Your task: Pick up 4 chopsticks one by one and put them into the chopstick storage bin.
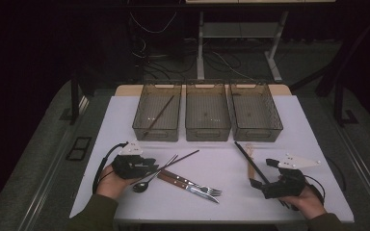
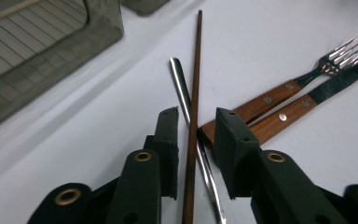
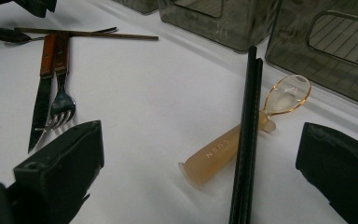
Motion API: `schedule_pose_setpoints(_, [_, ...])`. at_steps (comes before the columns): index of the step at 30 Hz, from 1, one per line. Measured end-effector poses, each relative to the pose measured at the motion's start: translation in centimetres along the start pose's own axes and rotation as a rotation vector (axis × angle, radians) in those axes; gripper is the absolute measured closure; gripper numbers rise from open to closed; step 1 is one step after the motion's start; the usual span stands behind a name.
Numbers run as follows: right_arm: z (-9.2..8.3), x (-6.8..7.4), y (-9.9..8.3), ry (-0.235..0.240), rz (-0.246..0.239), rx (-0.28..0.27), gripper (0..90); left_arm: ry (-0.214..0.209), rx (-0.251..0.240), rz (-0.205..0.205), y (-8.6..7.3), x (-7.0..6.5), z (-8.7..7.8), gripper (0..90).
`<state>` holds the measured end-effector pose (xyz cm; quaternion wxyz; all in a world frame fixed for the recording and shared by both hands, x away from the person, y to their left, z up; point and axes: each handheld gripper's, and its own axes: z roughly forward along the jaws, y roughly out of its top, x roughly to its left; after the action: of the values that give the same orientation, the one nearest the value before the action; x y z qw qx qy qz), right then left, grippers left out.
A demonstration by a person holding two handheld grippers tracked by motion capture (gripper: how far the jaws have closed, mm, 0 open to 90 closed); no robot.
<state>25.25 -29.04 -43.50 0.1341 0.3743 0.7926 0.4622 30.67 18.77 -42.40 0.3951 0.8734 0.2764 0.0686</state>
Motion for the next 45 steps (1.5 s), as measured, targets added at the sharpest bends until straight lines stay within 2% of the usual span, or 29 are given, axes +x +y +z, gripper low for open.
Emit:
schedule_pose_setpoints(2, [0.0, 0.0, 0.0, 0.002, -0.002, 0.0, 1.0, -0.001, 0.02, 0.005, 0.0, 0.0, 0.2, 72.9])
schedule_pose_setpoints(11, [0.0, 0.0, 0.0, 0.001, -0.002, 0.0, 1.0, -0.017, 0.049, 0.002, -0.4, 0.3, 0.8, 77.6])
schedule_pose_setpoints(22, [0.0, 0.1, 0.0, 0.001, -0.002, 0.001, 1.0, -0.032, 0.058, -0.02, -0.7, 0.6, 1.3, 79.4])
schedule_pose_setpoints(25, [0.0, 0.1, 0.0, 0.002, -0.003, 0.002, 1.0, -0.03, 0.069, -0.005, -0.8, 0.8, 1.4, 79.5])
schedule_pose_setpoints(29, [0.0, 0.1, 0.0, 0.001, -0.002, 0.002, 0.9, -0.029, 0.077, -0.014, -0.9, 0.9, 1.8, 79.8])
schedule_pose_setpoints(36, [0.0, 0.1, 0.0, 0.001, -0.002, 0.003, 0.9, -0.02, 0.082, 0.0, -0.9, 0.9, 1.8, 82.6])
schedule_pose_setpoints(37, [0.0, 0.1, 0.0, 0.001, -0.002, 0.004, 1.0, -0.02, 0.082, -0.012, -1.0, 0.8, 1.8, 82.7])
schedule_pose_setpoints(44, [0.1, 0.1, 0.0, 0.001, -0.002, 0.005, 1.0, -0.017, 0.087, 0.029, -1.0, 0.9, 1.8, 83.9])
schedule_pose_setpoints(45, [0.1, 0.1, 0.0, 0.001, -0.002, 0.005, 1.0, -0.016, 0.086, 0.021, -1.0, 0.8, 1.8, 84.1])
